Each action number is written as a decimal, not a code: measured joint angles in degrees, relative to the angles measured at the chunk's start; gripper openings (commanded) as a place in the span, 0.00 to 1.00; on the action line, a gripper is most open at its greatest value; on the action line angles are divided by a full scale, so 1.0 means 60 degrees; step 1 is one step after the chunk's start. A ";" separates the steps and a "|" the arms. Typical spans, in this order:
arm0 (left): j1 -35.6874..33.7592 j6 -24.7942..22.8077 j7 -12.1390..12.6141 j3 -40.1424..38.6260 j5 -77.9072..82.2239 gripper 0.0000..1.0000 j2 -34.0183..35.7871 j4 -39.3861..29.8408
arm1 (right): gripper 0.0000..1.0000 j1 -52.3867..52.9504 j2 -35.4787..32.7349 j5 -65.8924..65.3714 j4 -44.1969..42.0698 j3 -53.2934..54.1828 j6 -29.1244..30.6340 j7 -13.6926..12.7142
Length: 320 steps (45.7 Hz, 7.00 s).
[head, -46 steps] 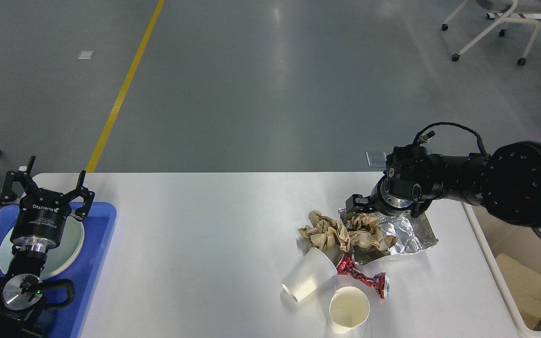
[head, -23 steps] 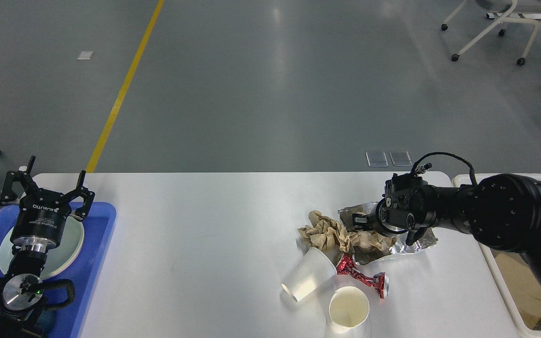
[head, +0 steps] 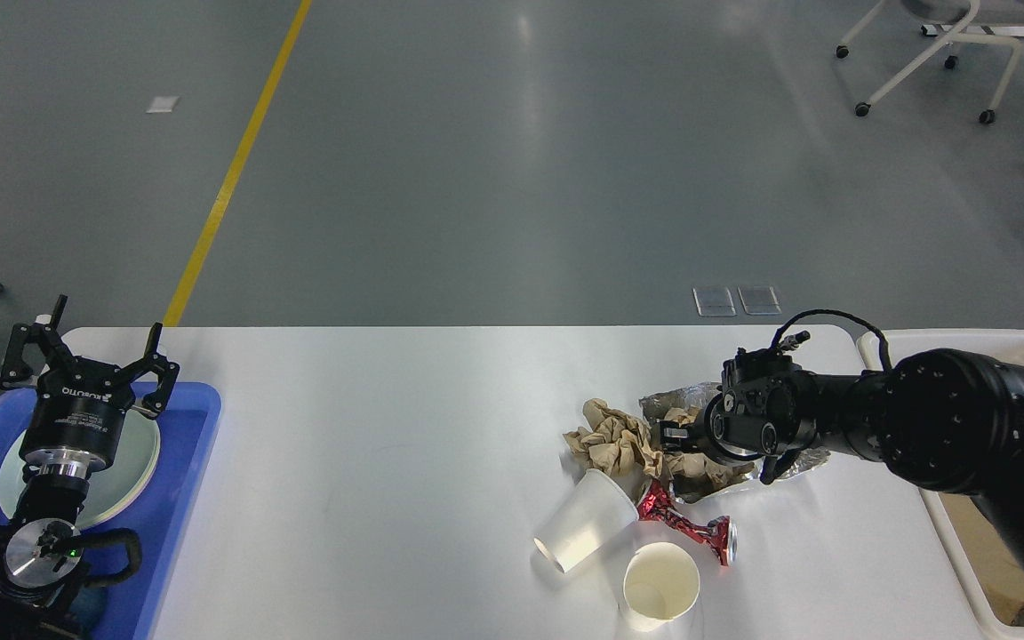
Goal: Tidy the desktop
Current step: 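Lower the right gripper and grasp the crumpled brown paper, then lift the crumpled paper and carry it toward the white bin, then drop the crumpled paper into the bin with the right gripper, then raise the right gripper out of the bin toward the table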
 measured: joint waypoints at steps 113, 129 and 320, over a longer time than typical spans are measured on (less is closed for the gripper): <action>0.0000 0.0000 0.0000 0.0000 0.0000 0.97 0.0000 0.0000 | 0.00 1.1487 -0.3311 0.1442 0.8836 -0.2330 0.3717 0.0029; 0.0000 0.0000 -0.0002 0.0000 0.0000 0.97 0.0000 0.0000 | 0.00 0.9636 -0.5724 0.1093 0.7009 -0.3714 0.3226 0.0027; 0.0000 0.0000 0.0000 0.0000 0.0000 0.97 0.0000 0.0000 | 1.00 1.2419 -0.2684 0.0116 0.9838 -0.0857 0.4657 0.0059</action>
